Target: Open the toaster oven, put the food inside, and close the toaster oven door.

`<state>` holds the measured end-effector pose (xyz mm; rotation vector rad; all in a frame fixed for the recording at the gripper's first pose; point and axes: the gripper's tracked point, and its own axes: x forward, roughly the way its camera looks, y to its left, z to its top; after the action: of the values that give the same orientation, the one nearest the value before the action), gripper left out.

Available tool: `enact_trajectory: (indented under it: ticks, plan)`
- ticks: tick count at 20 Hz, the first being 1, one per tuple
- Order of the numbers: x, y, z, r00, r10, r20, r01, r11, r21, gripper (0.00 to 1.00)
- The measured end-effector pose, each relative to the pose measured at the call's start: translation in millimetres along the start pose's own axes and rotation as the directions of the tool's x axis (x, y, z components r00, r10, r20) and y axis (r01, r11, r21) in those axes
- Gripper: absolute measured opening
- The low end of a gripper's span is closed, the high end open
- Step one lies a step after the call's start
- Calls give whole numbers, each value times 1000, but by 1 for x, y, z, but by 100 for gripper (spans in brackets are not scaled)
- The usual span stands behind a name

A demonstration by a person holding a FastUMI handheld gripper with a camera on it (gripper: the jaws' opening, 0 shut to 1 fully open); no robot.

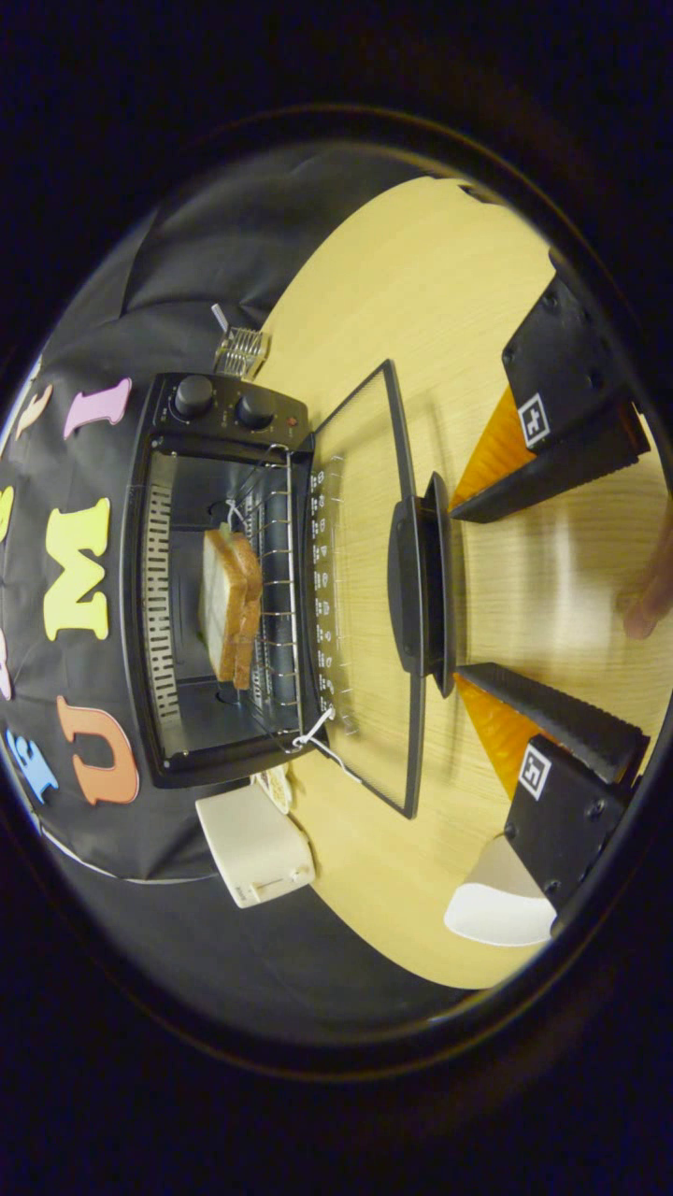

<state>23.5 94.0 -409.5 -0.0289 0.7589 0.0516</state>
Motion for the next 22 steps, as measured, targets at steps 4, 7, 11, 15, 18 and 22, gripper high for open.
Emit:
enact_trajectory:
  ticks: [4,7,11,15,18,22]
  plan:
    - [0,0,0,1000,-7,1,7,1000,-11,100]
    - [0,0,1,1000,-4,4,4,1000,-8,100]
    - [-5,-1,5,999,1,41,-1,1000,1,100]
    - [-18,0,21,984,2,181,-2,1000,-1,100]
    - [-24,1,47,946,10,324,-8,1000,-8,100]
    - [-26,3,65,906,11,423,2,999,-32,100]
